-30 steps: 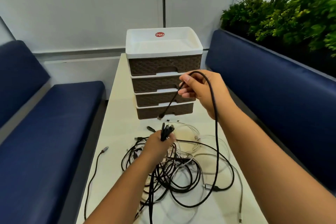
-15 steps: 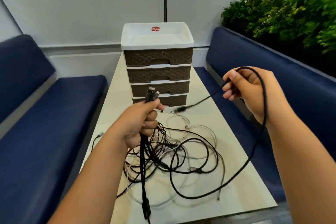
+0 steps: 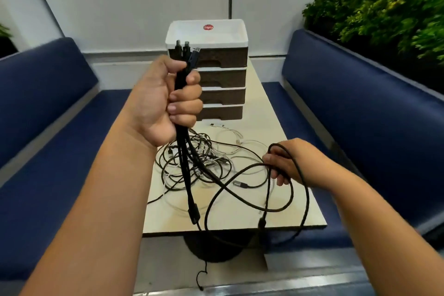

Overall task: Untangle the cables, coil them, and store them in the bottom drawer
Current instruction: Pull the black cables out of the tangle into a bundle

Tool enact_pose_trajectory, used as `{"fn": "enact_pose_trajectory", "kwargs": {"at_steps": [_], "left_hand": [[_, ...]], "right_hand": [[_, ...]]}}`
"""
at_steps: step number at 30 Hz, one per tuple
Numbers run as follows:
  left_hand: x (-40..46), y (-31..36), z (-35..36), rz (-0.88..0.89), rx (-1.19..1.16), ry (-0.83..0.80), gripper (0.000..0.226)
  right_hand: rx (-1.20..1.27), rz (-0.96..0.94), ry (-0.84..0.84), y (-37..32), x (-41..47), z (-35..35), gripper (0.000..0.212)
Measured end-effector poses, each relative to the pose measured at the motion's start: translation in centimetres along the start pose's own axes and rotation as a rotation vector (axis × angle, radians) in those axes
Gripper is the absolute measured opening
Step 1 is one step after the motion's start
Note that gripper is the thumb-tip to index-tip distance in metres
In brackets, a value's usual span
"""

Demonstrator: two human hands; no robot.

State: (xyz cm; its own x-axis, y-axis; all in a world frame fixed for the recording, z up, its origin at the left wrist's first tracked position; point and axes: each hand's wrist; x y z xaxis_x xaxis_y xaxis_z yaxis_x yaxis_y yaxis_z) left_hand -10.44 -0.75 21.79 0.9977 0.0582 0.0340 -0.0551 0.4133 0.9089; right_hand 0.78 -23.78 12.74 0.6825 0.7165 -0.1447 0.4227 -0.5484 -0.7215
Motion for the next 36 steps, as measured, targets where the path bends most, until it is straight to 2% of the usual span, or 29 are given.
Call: {"fn": "enact_pose_trajectory", "kwargs": {"at_steps": [3,7,11,12,14,16,19,23,25,27,28,29,31,33,36], "left_hand": [[-0.3,-0.5,1.8,0.068,0.018,0.084,0.03],[-0.8,-0.4,3.7,0.149,0.028,0.138,0.031],[-1.7,-0.6,4.8,0.179,0.093,0.149,0.031],[-1.9,-0.8,4.9,0.179,0.107,0.152,0.031],[-2.1,-1.2,4.9,0.18,0.117,0.161,0.031],[-2.3,-1.6,5.0,0.19,0.105,0.17,0.031],[-2.4,-2.0,5.4,0.215,0.068,0.175,0.03],[-2.2,-2.7,6.2,0.237,0.062,0.186,0.03],[-2.2,-2.8,6.7,0.232,0.066,0.19,0.033],[-2.1,-2.9,7.3,0.23,0.071,0.202,0.036],[-2.1,-3.0,7.7,0.232,0.071,0.208,0.038],[-1.9,-3.2,8.2,0.233,0.064,0.21,0.04],[-1.6,-3.7,9.2,0.223,0.036,0.197,0.042],[-1.3,-4.2,10.0,0.212,0.009,0.173,0.042],[-1.4,-3.8,10.0,0.224,-0.01,0.168,0.042]], "right_hand": [[0.078,0.106,-0.135,2.5,0.3,3.1,0.028],[0.209,0.264,-0.262,6.1,0.0,7.2,0.029],[0.068,0.293,-0.428,8.8,-1.0,10.0,0.02],[0.065,0.32,-0.46,9.2,-1.2,10.3,0.023],[0.104,0.369,-0.473,9.7,-1.4,10.3,0.034],[0.139,0.387,-0.458,9.6,-1.5,9.4,0.035],[0.076,0.318,-0.314,8.7,-1.3,7.2,0.033],[0.083,0.206,0.059,6.2,-1.2,4.4,0.038],[0.318,0.151,0.282,4.6,-1.7,3.7,0.042],[0.54,0.018,0.464,2.6,-2.9,3.0,0.039],[0.586,-0.078,0.465,1.5,-3.6,2.8,0.033],[0.627,-0.188,0.39,0.3,-4.4,2.7,0.027],[0.652,-0.319,0.141,-2.0,-5.5,3.3,0.031],[0.586,-0.374,-0.008,-3.3,-5.7,5.0,0.029],[0.629,-0.322,-0.003,-3.6,-5.4,8.4,0.026]]}}
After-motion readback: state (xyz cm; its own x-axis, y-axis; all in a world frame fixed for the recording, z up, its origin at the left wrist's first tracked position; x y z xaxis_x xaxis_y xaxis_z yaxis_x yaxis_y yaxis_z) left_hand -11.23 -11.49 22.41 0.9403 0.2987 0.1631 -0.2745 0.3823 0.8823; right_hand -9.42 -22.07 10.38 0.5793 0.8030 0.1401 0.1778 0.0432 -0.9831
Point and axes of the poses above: each hand's wrist, its own x-axis towards the middle knuckle, its own z-axis out of the palm, y = z × x, and after that the axes turned 2 degrees about -y, right-handed
